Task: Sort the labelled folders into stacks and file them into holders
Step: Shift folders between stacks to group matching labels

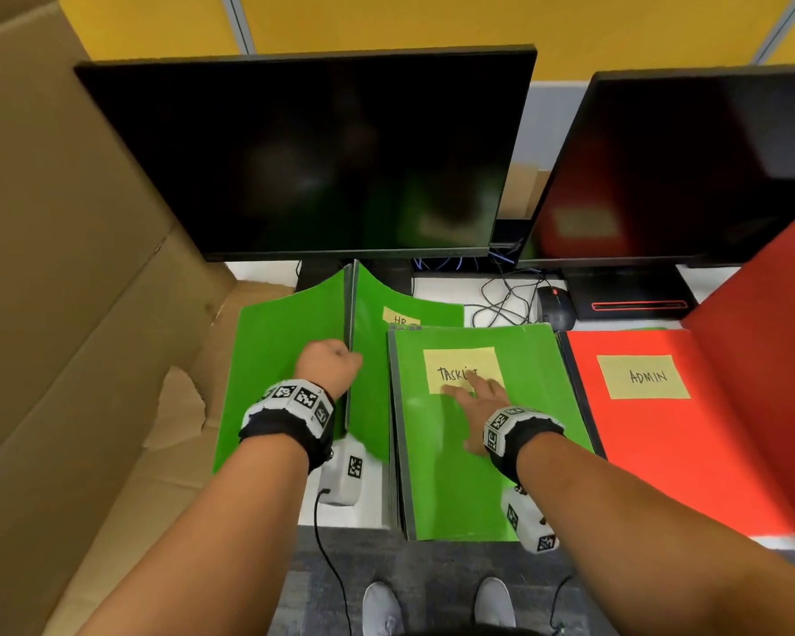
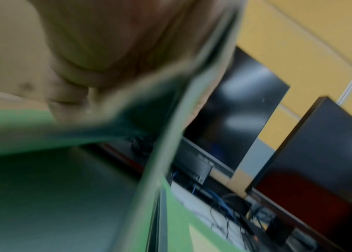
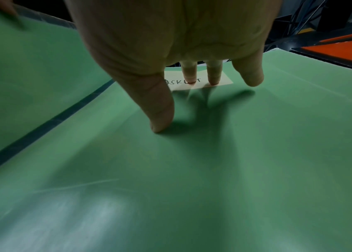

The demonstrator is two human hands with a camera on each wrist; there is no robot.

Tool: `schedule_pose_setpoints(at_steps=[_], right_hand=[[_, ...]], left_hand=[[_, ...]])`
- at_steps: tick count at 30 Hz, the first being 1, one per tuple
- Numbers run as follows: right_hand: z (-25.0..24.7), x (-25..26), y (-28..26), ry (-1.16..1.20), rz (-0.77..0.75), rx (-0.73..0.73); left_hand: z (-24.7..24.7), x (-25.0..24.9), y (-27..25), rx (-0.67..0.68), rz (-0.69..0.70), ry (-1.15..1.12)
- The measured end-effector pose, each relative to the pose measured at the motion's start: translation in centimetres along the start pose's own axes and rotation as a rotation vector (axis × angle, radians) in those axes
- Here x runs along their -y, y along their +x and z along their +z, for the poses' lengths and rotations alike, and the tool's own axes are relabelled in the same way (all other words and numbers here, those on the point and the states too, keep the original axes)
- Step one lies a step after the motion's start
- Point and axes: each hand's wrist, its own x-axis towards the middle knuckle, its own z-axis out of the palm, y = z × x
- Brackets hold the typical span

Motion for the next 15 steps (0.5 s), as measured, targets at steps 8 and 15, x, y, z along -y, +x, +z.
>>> schedule_pose_setpoints(at_steps=[8, 15], right_hand=[[-0.9, 1.5, -1.2, -0.003, -0.034, -0.068], [-2.1, 5.1, -1.4, -0.003, -0.152, 0.018]], left_hand=[[-5.8, -2.5, -3.0, -0.055, 0.086, 0.009], [-10.5, -4.1, -5.5, -0.24, 0.136, -0.038]])
